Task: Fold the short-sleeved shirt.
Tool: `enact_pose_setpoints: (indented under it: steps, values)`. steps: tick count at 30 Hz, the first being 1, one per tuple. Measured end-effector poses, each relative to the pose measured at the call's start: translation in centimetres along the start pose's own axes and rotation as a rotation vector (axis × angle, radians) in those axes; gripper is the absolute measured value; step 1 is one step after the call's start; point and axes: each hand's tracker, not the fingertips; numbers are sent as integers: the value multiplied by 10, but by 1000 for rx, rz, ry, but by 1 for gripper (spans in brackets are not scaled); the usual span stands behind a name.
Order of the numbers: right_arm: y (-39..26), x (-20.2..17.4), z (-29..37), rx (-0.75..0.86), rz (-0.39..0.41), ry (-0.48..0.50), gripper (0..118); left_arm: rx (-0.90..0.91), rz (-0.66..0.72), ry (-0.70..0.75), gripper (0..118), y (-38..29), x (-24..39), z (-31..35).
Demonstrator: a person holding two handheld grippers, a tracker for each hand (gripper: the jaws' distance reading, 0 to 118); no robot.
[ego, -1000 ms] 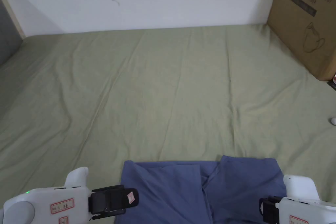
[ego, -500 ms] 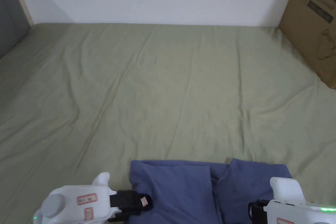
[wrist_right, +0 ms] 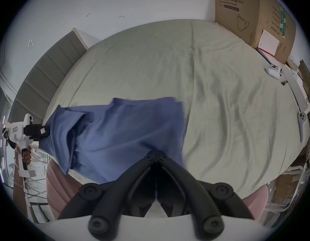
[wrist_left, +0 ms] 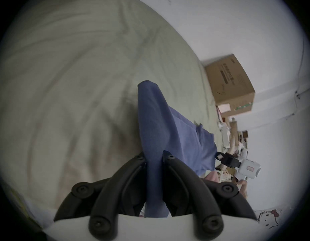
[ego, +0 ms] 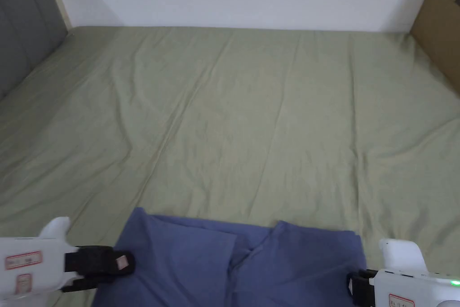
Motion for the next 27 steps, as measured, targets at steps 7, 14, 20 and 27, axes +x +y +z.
enact_pose_setpoints:
  steps: [7, 14, 20, 27]
  values:
    - [-7, 11, -4, -13, -22, 1, 0, 74, 60, 91, 14, -1, -14, 39]
    - [-12, 33, 3, 8, -79, 2, 0, 108, -141, 67, 14, -5, 95, 40]
    - [-17, 59, 15, 38, -132, -17, 0, 4, -363, -70, 14, -8, 189, -18]
    - [-33, 89, 22, 49, -228, -47, 0, -240, -459, -182, 58, -47, 260, -143]
